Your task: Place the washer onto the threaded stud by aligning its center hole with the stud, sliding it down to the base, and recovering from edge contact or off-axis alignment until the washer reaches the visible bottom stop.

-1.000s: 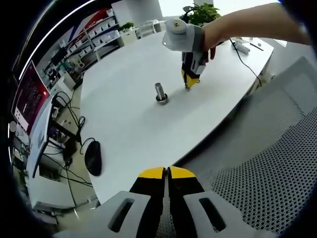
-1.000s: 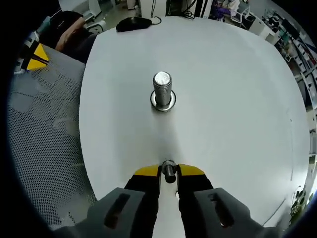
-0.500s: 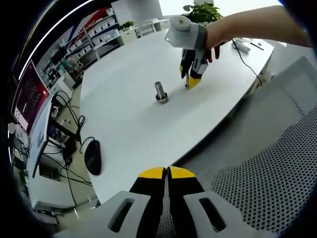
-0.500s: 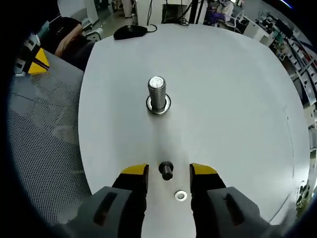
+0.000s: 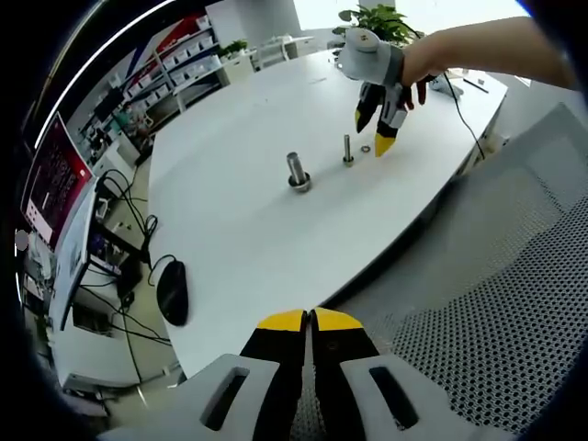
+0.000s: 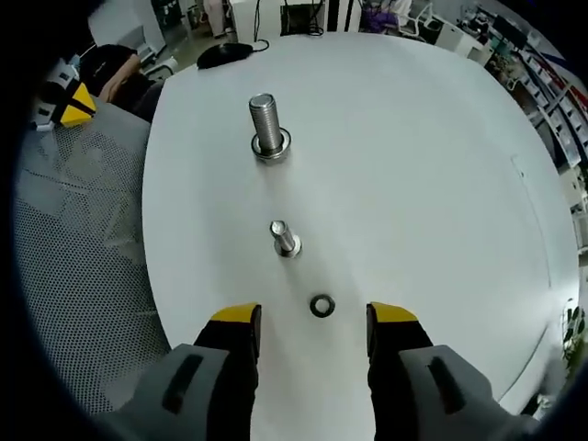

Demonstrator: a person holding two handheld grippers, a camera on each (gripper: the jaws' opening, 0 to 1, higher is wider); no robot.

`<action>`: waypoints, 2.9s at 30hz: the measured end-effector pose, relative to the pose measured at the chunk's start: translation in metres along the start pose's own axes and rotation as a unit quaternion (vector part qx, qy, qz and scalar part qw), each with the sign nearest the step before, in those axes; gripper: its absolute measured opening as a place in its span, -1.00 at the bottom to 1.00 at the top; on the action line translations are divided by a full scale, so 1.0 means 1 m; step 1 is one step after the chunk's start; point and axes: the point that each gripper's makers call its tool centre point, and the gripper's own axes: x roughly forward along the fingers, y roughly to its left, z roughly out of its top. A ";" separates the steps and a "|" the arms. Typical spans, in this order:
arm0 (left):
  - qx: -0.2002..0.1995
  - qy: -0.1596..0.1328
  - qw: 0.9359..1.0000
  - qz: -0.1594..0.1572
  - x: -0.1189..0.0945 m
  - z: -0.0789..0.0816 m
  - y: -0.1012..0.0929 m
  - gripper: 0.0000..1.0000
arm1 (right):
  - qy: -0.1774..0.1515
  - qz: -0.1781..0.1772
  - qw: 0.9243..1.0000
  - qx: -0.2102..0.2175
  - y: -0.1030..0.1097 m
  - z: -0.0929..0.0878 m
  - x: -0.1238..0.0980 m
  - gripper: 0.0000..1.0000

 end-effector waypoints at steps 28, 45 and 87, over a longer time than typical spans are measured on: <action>0.005 -0.001 1.000 -0.001 0.000 0.000 0.000 -1.00 | 0.087 0.021 0.995 -0.050 -0.002 -0.004 0.013 -0.49; 0.005 0.006 1.000 -0.002 0.001 -0.002 0.000 -1.00 | 0.104 0.000 0.991 -0.079 -0.008 -0.001 0.011 -0.93; 0.006 0.012 1.000 -0.001 0.001 -0.003 -0.001 -1.00 | 0.072 0.024 0.991 -0.106 0.009 0.021 0.019 -0.62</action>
